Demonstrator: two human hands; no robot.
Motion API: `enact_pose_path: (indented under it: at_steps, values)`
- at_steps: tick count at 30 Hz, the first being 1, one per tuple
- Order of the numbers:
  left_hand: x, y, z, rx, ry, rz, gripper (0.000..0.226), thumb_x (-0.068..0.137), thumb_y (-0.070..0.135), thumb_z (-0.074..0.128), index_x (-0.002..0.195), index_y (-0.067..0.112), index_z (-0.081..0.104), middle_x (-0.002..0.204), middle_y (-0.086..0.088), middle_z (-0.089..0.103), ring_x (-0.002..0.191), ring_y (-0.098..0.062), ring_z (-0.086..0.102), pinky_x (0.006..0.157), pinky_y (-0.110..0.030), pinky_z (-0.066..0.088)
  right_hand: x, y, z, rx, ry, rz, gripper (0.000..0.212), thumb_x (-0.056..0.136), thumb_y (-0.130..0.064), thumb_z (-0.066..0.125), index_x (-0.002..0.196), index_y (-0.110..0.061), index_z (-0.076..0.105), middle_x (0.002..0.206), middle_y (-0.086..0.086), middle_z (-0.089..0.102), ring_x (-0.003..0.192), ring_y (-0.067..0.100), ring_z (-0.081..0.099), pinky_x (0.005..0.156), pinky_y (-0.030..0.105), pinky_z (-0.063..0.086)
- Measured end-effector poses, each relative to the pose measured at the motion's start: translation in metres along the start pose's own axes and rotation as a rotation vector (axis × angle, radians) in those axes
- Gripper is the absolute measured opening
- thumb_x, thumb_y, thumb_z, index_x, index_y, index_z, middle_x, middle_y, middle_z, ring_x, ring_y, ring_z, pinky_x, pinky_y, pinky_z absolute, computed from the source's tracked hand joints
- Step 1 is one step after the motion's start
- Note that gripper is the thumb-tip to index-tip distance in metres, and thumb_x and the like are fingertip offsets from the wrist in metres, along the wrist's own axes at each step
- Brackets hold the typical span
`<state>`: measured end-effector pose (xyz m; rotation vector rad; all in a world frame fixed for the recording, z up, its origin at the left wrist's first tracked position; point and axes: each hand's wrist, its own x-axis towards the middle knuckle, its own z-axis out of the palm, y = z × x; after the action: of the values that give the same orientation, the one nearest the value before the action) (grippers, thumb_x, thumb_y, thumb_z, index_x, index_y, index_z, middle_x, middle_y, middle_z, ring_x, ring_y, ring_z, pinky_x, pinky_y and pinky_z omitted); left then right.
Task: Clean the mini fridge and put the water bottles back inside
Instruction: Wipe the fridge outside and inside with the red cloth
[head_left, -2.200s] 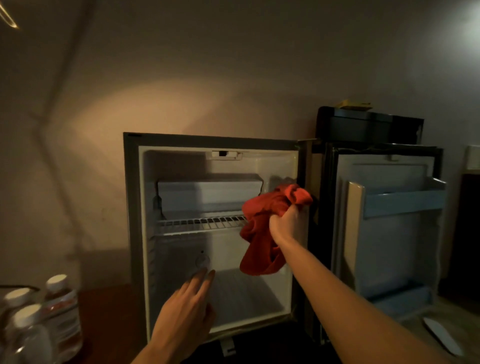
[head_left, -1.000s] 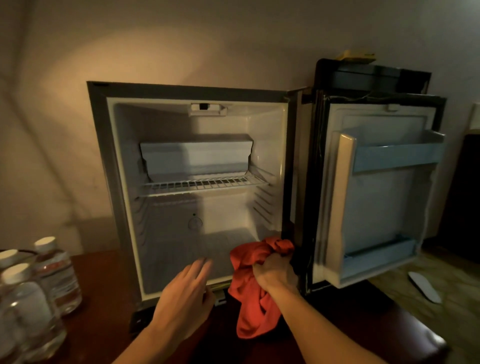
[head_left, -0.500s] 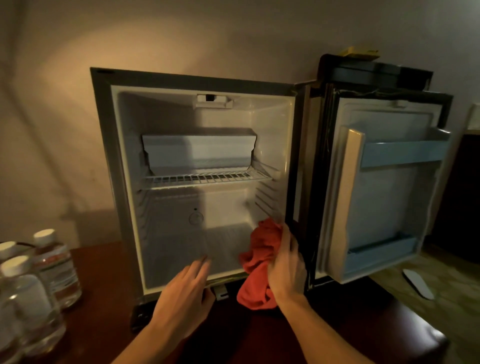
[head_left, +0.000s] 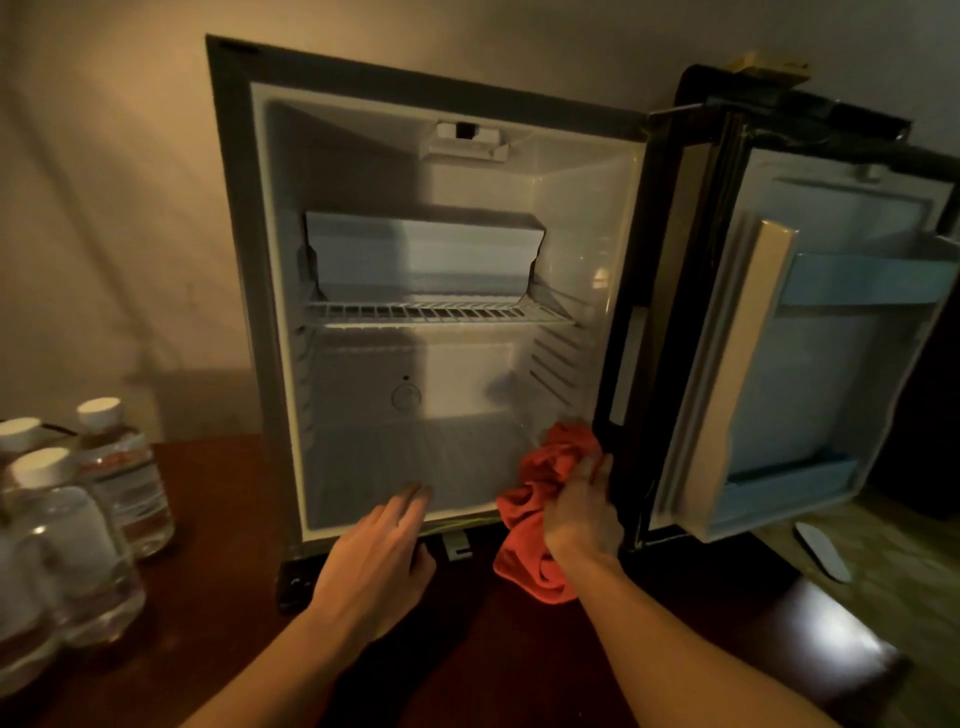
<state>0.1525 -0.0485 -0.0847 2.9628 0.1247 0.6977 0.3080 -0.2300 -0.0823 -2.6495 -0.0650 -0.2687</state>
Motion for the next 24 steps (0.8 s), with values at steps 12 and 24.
enact_pose_path:
  at_steps: [12, 24]
  values:
    - [-0.001, 0.003, -0.003, -0.019, 0.036, 0.01, 0.068, 0.089, 0.033, 0.052, 0.152, 0.019, 0.028, 0.153, 0.001, 0.037, 0.132, -0.014, 0.045, 0.105, -0.026, 0.041, 0.012, -0.013, -0.026, -0.063, -0.196, 0.066, 0.039, 0.096, -0.028, 0.047, 0.129, -0.01, 0.056, 0.138, 0.014, 0.052, 0.125, 0.03, 0.053, 0.099, 0.035, 0.044]
    - [-0.009, 0.002, -0.011, 0.027, 0.041, -0.01, 0.063, 0.085, 0.027, 0.061, 0.144, 0.013, 0.044, 0.144, -0.004, 0.05, 0.125, -0.018, 0.054, 0.099, -0.027, 0.047, -0.006, -0.004, -0.025, -0.28, -0.158, -0.138, 0.059, 0.101, -0.032, 0.039, 0.145, 0.004, 0.023, 0.147, 0.023, 0.029, 0.126, 0.032, 0.051, 0.098, 0.035, 0.045]
